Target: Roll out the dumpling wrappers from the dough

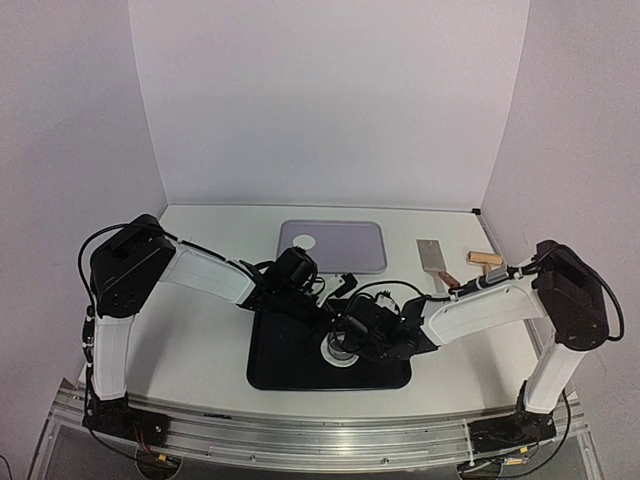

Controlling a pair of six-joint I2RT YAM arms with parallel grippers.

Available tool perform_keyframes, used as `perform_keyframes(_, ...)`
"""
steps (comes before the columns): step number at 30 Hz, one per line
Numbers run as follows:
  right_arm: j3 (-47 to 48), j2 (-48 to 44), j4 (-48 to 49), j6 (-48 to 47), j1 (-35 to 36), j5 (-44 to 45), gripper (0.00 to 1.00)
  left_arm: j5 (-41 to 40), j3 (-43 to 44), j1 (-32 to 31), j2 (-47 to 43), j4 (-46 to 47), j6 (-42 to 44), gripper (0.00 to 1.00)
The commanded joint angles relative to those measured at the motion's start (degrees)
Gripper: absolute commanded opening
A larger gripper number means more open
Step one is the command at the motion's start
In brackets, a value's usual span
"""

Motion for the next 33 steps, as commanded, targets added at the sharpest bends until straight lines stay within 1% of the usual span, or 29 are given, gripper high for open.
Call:
perform_keyframes(1, -7.0, 3.2, -6.8, 10.2, -0.7, -12.3, 0.00, -2.0, -3.5, 0.6, 9.7, -15.7, 3.0, 0.00)
perform_keyframes(6, -8.8, 2.4, -6.2, 12.3, -0.7, -13.2, 0.00, -1.7, -3.8, 0.5, 10.7, -15.1, 3.5, 0.00)
perform_keyframes(10, -5.6, 4.8, -6.1, 7.9, -1.1, -11.5, 0.00, -3.5, -4.2, 0.5, 10.7, -15.1, 4.3, 0.00)
perform_keyframes(14, -3.4, 8.8, -6.4, -0.6, -2.1, -9.5, 0.00, -3.2, -5.0, -0.1, 10.5, -17.4, 1.4, 0.00)
perform_keyframes(17, -3.2, 11.6, -6.5, -8.5, -4.0, -10.5, 0.00, -1.9, -7.5, -0.7, 10.2, -18.6, -4.8, 0.00)
perform_keyframes(21, -1.8, 12.9, -7.1, -18.3, -5.6, -10.4, 0.00, 0.8, -11.4, -0.7, 10.2, -18.6, -9.9, 0.00)
perform_keyframes(26, -0.8, 11.2, -7.3, -27.2, -7.3, -7.3, 0.00, 3.7, -12.9, -1.3, 8.3, -17.4, -9.4, 0.00)
perform_keyframes(30, 0.3, 9.6, -6.7, -35.5, -7.7, -6.6, 0.00, 6.2, -12.8, -1.3, 8.1, -17.3, -8.1, 0.00)
perform_keyframes(33, -1.2, 7.6, -4.7, -36.9, -8.0, -6.7, 0.00, 7.1, -12.6, -1.3, 8.6, -16.8, -7.6, 0.00)
